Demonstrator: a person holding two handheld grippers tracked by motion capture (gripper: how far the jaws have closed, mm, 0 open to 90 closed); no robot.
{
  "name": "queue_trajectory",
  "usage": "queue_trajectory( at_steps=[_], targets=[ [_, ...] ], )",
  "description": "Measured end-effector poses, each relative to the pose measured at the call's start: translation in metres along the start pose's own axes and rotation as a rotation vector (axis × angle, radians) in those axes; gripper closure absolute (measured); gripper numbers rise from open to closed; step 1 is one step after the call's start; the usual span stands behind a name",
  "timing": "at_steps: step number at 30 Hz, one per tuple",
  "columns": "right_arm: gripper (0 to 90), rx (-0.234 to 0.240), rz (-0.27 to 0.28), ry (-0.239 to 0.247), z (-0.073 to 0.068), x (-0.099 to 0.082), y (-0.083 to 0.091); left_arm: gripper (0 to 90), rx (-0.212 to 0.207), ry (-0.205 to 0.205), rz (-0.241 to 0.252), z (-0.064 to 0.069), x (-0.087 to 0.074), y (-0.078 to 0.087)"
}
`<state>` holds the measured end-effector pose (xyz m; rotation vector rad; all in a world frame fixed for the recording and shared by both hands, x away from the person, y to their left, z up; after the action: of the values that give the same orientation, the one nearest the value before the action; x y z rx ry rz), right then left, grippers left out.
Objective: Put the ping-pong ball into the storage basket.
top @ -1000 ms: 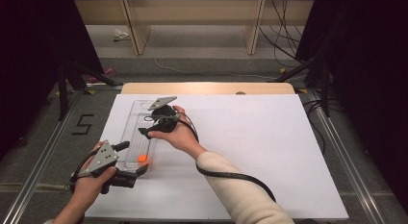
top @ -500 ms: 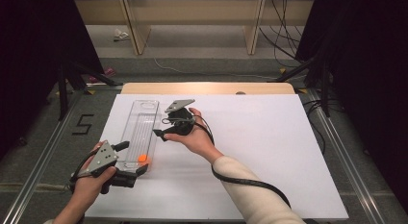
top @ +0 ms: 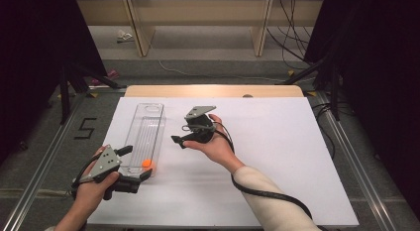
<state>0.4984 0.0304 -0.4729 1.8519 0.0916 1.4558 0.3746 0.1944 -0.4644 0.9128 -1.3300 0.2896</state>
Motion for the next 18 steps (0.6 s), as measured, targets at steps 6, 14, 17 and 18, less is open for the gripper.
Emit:
queue_trajectory(
  at_steps=[6,14,17,18],
  targets=[
    [16.2,-0.017,0.003,-0.013,0.008,-0.011,0.017,0.0,0.004,0.005,0.001,0.0,0.0,0.0],
    [16.3,-0.041,0.008,-0.034,0.02,-0.026,0.041,0.0,0.004,0.003,-0.001,-0.001,0.0,0.0],
    [16.2,-0.05,0.012,-0.038,0.023,-0.031,0.049,0.0,0.005,0.003,-0.002,-0.001,0.0,0.0],
    [16.2,-0.052,0.013,-0.037,0.024,-0.032,0.052,0.0,0.005,0.003,-0.002,-0.001,-0.001,0.0]
  ],
)
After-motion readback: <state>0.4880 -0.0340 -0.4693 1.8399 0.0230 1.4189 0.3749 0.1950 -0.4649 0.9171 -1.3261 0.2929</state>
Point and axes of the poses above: each handheld gripper's, and its own axes: y roughly backward along the jaws, x roughly out of its top, z roughly to its right, the point moved 8 cm from there along -y, roughly forward along the jaws, and after that the axes turned 3 degrees about -z, right-handed, at the moved point
